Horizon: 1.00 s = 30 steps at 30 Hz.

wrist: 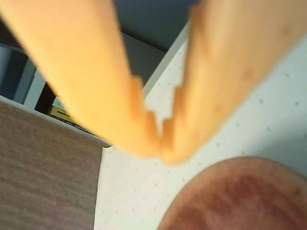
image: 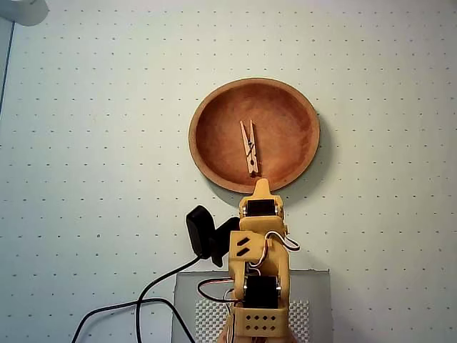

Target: Grasp a clothespin and put it in the bowl.

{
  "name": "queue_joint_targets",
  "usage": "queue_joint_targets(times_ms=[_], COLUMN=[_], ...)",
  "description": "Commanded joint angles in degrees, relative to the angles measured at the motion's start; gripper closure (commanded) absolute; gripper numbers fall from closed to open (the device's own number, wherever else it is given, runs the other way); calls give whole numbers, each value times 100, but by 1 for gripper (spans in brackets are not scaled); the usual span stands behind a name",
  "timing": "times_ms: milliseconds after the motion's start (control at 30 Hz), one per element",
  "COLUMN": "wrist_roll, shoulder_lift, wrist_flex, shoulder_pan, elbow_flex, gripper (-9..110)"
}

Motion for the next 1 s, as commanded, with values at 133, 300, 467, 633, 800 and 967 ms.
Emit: queue_joint_targets(times_ms=[133, 300, 467, 633, 800, 967], wrist_roll=[79, 483, 413, 299, 264, 264], shoulder_lift=[88, 79, 79, 53, 79, 97], wrist_flex=[-158, -105, -97, -88, 167, 220], shoulder_pan=[0, 0, 0, 0, 0, 0], elbow_flex=[642, 642, 633, 633, 633, 633], gripper=[105, 105, 105, 105, 105, 104])
